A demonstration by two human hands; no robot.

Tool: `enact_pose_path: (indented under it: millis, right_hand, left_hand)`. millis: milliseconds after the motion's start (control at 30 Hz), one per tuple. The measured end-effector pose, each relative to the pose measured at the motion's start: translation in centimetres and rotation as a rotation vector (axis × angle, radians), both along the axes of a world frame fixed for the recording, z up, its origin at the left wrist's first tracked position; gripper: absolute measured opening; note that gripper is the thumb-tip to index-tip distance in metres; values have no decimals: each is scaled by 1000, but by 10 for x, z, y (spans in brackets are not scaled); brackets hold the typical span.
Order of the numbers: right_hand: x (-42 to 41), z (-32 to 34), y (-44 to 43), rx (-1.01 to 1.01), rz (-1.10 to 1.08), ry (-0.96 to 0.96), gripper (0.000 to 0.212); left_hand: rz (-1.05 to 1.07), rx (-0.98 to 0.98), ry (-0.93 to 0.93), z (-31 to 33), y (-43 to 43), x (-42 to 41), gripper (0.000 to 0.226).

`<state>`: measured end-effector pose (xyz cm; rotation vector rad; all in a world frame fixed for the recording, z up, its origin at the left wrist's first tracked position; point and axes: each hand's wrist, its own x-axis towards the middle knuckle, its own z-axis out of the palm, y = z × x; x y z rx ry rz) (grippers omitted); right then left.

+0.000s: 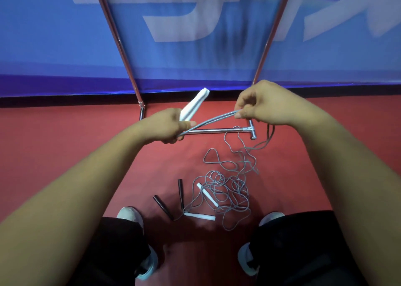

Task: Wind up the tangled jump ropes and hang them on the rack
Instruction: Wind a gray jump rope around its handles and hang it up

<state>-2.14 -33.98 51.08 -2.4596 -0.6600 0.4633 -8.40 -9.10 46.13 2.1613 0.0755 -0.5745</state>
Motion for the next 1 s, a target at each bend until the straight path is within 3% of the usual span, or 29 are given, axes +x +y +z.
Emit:
enact_pose_path:
  millis: [133,233,433,533,667,800,1000]
  right_hand:
    - [6,0,-7,0,-29,-24,16]
    - [9,0,-14,17,-45,5,11]
    - [14,-1,-15,158,-137,-134,16]
    - [12,1,-5,202,-133,-228,18]
    - [14,-7,0,259,-162,-216,17]
    - [18,-17,-4,347,-249,-94,18]
    - [18,-31,0,307,-275,61,14]
  left_hand:
    - [-55,-61,11,1,1,-3,28]
    - [-97,-91,-6,4,2,-6,37]
    - [-259,3,129,-5,5,-8,73]
    - [-397,26,194,-10,-7,-12,64]
    - [-493,-6,116,-10,-20,-19,39]
    - [-409,-220,-5,-5,-19,-21,31]
    - [-243,-447,-71,0,-15,-21,25]
